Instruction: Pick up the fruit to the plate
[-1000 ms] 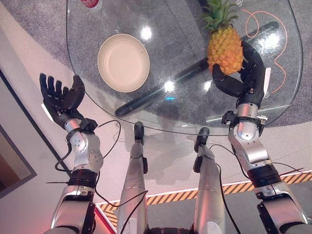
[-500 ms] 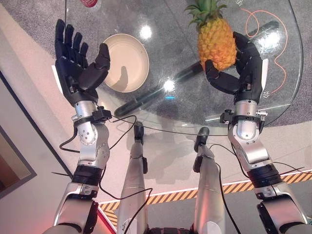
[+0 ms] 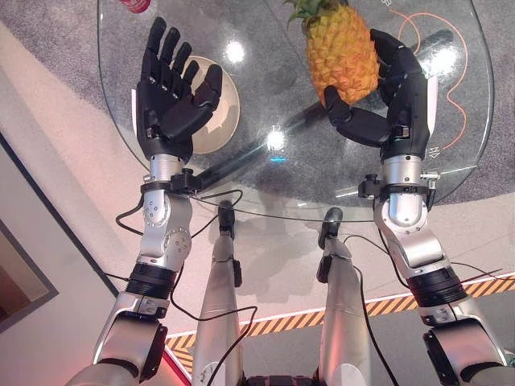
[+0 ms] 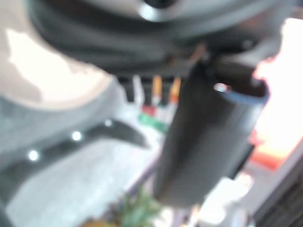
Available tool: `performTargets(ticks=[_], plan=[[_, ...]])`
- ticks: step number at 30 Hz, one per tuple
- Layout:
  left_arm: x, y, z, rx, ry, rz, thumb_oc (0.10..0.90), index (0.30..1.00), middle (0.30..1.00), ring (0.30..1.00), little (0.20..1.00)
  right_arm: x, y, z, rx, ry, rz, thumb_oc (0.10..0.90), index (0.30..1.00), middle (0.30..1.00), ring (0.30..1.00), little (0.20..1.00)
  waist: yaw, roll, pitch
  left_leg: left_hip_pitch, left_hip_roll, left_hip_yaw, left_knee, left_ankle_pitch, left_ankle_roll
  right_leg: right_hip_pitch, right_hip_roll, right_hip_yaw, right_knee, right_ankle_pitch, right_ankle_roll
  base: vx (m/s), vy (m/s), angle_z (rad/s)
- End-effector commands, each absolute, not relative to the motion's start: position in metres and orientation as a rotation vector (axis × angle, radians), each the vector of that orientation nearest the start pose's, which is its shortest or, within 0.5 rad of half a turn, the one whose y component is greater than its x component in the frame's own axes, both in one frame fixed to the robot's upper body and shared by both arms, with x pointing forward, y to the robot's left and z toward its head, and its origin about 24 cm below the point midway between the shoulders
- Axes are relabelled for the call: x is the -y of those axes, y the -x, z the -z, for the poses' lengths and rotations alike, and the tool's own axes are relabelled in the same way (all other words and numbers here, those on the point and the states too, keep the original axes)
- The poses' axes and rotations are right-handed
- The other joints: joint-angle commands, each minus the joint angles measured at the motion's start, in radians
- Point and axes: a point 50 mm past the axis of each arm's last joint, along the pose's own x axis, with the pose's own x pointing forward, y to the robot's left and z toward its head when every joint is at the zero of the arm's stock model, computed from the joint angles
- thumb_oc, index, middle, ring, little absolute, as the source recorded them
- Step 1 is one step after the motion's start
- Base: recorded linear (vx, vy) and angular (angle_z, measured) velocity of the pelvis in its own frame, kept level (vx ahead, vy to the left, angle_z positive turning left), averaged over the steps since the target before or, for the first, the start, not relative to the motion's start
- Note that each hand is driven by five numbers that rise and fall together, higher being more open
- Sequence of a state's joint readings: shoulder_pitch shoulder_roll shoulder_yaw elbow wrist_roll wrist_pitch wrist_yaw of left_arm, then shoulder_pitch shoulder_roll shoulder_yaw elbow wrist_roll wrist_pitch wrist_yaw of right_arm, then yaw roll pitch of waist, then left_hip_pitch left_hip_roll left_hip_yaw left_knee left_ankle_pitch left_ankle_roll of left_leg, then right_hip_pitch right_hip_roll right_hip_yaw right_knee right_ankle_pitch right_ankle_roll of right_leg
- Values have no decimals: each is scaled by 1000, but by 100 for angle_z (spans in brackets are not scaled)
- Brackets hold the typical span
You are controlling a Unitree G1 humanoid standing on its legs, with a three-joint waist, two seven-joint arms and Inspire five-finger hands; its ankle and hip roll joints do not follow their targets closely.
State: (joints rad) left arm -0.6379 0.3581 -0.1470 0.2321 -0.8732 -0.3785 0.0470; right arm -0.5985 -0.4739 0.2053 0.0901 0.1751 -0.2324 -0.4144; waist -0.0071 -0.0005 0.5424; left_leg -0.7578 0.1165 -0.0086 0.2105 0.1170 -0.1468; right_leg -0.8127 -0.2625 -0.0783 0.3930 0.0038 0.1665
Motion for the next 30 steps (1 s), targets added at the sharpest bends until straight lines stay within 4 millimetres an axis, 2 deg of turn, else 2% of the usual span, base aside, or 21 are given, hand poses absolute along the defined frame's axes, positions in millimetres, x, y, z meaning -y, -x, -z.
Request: performTargets(ticks=[1,16,24,30], plan=[[-157,-326,-267,873,578,357,800,900,900,900,900,138,-278,-297,1196,132,-9,100,300,300,300,200,-9,-21,-22,-8,-22,43,106,-98,39,44,18,-62,-108,71,-12,0,0,0],[-120,-332,-265,681,934,635,800,900,900,900,900,120,-272,-307,1237,136,-94,100,300,300,300,200,-24,-18,-22,-14,-25,52,106,-100,42,39,15,-56,-121,76,-11,0,0,0],[-108,-330,-267,636,1021,697,800,900,900,900,900,112,-269,-310,1250,146,-130,100,300,300,300,200,-27,-21,-22,-16,-25,54,106,-98,44,37,15,-57,-123,78,-11,0,0,0],[-107,-330,-268,648,1000,663,800,900,900,900,900,106,-266,-312,1255,156,-165,100,300,300,300,200,-26,-21,-22,-17,-25,54,106,-97,44,39,13,-58,-127,79,-12,0,0,0]])
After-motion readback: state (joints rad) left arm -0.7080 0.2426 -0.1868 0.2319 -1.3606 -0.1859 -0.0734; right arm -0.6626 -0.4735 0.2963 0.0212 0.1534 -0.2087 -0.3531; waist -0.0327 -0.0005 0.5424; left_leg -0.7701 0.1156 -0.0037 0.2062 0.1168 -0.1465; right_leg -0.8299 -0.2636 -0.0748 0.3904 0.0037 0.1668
